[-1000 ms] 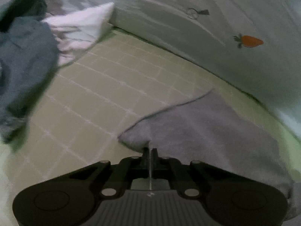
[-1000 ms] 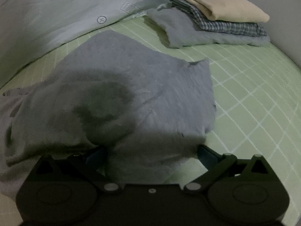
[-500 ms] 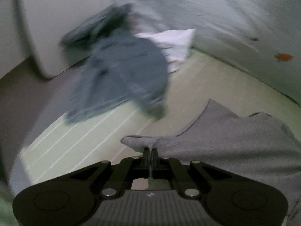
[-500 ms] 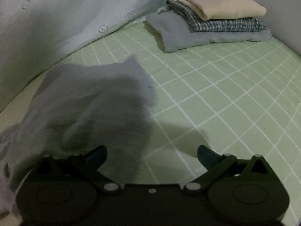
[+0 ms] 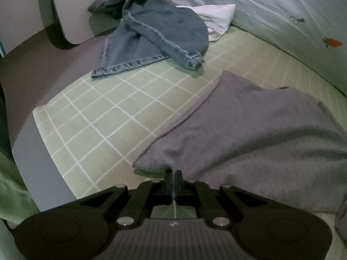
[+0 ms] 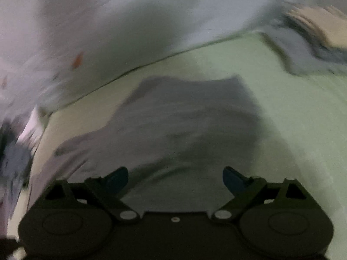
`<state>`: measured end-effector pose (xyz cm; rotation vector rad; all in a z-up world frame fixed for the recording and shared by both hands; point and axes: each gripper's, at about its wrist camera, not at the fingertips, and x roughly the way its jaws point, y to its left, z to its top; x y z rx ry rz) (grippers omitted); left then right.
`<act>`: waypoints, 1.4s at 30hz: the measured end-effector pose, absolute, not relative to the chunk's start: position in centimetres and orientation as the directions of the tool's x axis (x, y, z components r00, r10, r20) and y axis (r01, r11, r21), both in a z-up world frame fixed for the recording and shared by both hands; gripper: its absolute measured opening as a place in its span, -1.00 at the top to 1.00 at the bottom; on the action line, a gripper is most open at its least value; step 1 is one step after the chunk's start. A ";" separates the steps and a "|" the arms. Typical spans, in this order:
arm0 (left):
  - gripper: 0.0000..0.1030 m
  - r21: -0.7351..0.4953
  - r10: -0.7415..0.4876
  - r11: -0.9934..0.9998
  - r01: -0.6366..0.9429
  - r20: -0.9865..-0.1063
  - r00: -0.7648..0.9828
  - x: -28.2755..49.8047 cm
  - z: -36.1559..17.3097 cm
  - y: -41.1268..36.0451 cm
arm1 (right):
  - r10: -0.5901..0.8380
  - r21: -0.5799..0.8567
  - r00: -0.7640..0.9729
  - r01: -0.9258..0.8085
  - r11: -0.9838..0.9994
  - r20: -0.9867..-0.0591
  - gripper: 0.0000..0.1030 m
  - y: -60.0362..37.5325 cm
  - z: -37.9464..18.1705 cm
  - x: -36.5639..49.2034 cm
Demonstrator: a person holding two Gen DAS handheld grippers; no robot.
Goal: Fold clothes
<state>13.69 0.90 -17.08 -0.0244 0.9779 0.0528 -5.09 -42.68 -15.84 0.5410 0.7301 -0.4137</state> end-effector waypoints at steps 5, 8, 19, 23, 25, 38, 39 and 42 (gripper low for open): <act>0.94 -0.005 0.032 0.998 -0.066 -0.829 0.559 13.6 -17.3 0.7 | -0.092 0.273 0.644 0.444 0.854 -0.759 -0.82 -40.7 -16.8 -2.3; 0.94 -0.003 0.036 0.998 -0.068 -0.827 0.561 13.6 -17.4 0.6 | -0.104 0.221 0.615 0.429 0.876 -0.781 -0.29 -40.6 -17.4 -1.7; 0.94 0.032 0.047 0.999 -0.037 -0.829 0.558 14.0 -17.4 0.4 | -0.299 0.400 0.780 0.560 0.725 -0.550 0.86 -48.6 -10.7 -9.4; 0.94 0.028 0.043 0.999 -0.036 -0.833 0.552 14.1 -17.4 0.6 | -0.527 0.403 0.708 0.704 0.585 -0.471 0.86 -53.7 -8.1 -14.6; 0.94 0.032 0.046 0.999 -0.035 -0.834 0.550 14.2 -17.4 0.5 | -0.629 0.358 0.625 0.781 0.512 -0.463 0.86 -56.0 -7.6 -16.7; 0.93 0.029 0.059 0.997 -0.065 -0.850 0.523 14.8 -17.3 0.3 | -0.663 0.080 0.353 0.911 0.405 -0.660 -0.01 -55.4 -12.7 -16.8; 0.90 0.022 0.056 0.997 -0.072 -0.851 0.522 14.9 -17.3 0.4 | -0.645 0.089 0.375 0.898 0.431 -0.666 -0.09 -54.9 -12.9 -16.1; 0.66 0.000 0.049 0.996 -0.093 -0.850 0.524 15.0 -17.3 0.8 | -0.585 0.113 0.439 0.854 0.509 -0.682 -0.33 -53.1 -13.7 -13.8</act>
